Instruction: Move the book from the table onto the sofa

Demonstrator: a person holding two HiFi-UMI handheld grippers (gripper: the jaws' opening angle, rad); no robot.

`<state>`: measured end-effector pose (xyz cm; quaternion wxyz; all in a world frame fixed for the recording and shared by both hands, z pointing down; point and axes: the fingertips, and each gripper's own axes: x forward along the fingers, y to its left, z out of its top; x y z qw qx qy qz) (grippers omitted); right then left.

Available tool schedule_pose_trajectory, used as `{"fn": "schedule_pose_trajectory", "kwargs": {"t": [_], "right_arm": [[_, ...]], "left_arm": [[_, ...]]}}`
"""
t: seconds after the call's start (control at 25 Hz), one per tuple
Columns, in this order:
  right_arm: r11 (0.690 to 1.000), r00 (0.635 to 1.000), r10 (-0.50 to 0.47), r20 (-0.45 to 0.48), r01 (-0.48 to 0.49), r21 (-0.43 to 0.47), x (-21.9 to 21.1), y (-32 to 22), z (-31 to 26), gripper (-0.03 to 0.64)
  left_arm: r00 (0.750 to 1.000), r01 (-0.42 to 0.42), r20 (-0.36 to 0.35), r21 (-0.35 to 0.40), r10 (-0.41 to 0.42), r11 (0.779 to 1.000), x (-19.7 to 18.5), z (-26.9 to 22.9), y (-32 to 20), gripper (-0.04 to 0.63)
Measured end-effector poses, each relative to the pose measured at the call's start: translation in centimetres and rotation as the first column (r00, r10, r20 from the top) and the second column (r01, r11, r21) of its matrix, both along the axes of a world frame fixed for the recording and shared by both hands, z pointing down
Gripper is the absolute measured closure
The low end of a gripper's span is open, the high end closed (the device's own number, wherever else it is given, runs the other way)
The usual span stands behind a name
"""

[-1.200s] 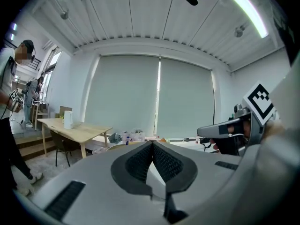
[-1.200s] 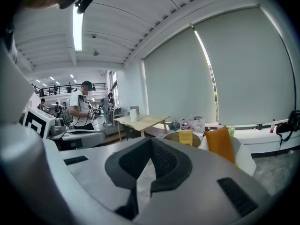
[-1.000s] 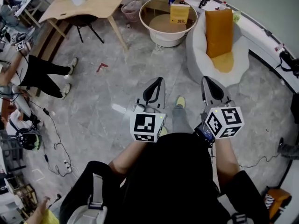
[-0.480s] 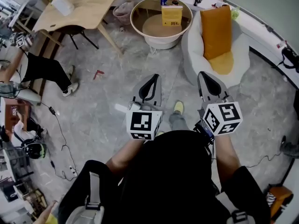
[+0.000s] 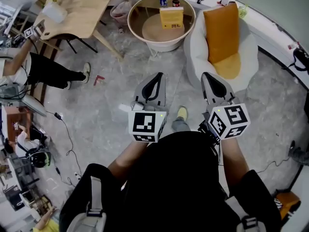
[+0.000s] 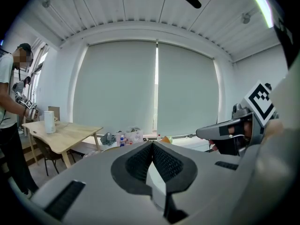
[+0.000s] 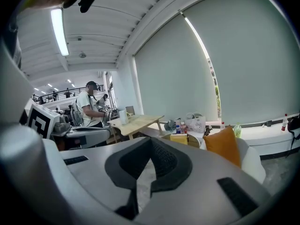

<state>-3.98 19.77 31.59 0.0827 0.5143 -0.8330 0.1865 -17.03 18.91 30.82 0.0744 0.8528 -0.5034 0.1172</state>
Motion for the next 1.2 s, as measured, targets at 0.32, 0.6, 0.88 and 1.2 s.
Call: {"fn": "schedule_pose_trajectory", "kwargs": {"t": [0.32,0.6,0.88,1.2], "right_arm": [[0.999,0.999,-0.037,0.024,0.038,-0.026,1.4,-4.4,1.1,0.609],[0.998,0.998,-0.051,0.041,0.052,-0.030,3.2,-7.2,1.7,0.609],[0.998,0.997,-0.060,0.046,0.061,-0.024,4.4,-8.5,2.1,0.609],[0.998,0.996,-0.064,0.056,0.064,0.000,4.3,-8.5,1.7,0.609]], "left_arm": [[0.999,0.030,0.030,-0.022,-0.029,0.999,1.3,0.5,-4.1,0.586],[0.998,0.042,0.047,-0.032,-0.040,0.999,3.0,1.1,-6.8,0.586],[0.997,0.049,0.059,-0.031,-0.048,0.998,4.1,1.1,-7.4,0.586],[0.995,0.053,0.082,-0.011,-0.052,0.999,4.0,0.3,-7.3,0.586]]}}
